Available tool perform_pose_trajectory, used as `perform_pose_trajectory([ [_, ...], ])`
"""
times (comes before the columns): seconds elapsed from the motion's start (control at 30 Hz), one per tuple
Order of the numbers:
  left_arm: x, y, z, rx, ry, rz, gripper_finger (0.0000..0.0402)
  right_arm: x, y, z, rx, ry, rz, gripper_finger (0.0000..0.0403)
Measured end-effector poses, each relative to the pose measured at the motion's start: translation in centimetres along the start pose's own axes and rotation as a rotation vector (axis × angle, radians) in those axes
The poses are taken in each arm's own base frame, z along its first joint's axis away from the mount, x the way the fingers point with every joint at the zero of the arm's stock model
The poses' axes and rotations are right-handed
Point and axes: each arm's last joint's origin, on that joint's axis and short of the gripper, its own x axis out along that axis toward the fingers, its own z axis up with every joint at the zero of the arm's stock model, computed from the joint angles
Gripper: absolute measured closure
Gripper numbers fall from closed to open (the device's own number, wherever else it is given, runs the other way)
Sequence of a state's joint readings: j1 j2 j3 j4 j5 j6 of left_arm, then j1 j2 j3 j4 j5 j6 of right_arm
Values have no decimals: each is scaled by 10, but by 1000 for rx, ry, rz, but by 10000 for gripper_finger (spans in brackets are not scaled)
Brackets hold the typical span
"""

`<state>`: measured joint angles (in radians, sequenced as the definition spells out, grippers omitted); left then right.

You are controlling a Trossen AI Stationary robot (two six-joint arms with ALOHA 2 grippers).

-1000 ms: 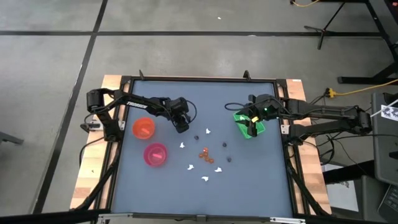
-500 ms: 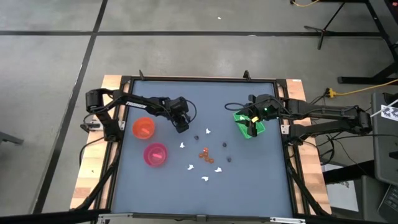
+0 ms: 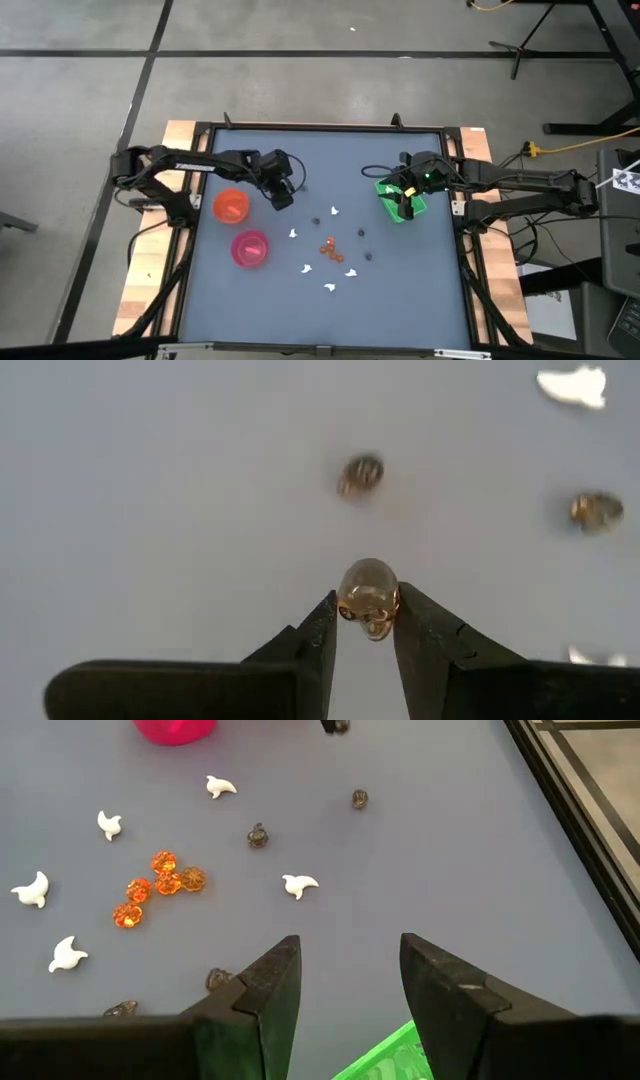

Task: Sort Halloween decoration
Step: Put the black skull toy into the orange bowl

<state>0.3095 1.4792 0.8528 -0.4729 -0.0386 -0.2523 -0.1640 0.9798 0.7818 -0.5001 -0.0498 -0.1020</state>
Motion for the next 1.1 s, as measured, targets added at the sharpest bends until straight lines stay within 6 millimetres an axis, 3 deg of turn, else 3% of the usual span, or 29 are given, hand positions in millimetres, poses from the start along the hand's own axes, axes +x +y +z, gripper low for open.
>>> perform_pose_trajectory([
  [0.43,-50,-8,-46,-135,285,77,337,0,0,0,0,-1,0,231],
  [0.73,-61,-11,-69,-208,474,190,337,0,0,0,0,-1,0,231],
  [1.1,-62,-10,-70,-202,484,208,337,0,0,0,0,-2,0,231],
])
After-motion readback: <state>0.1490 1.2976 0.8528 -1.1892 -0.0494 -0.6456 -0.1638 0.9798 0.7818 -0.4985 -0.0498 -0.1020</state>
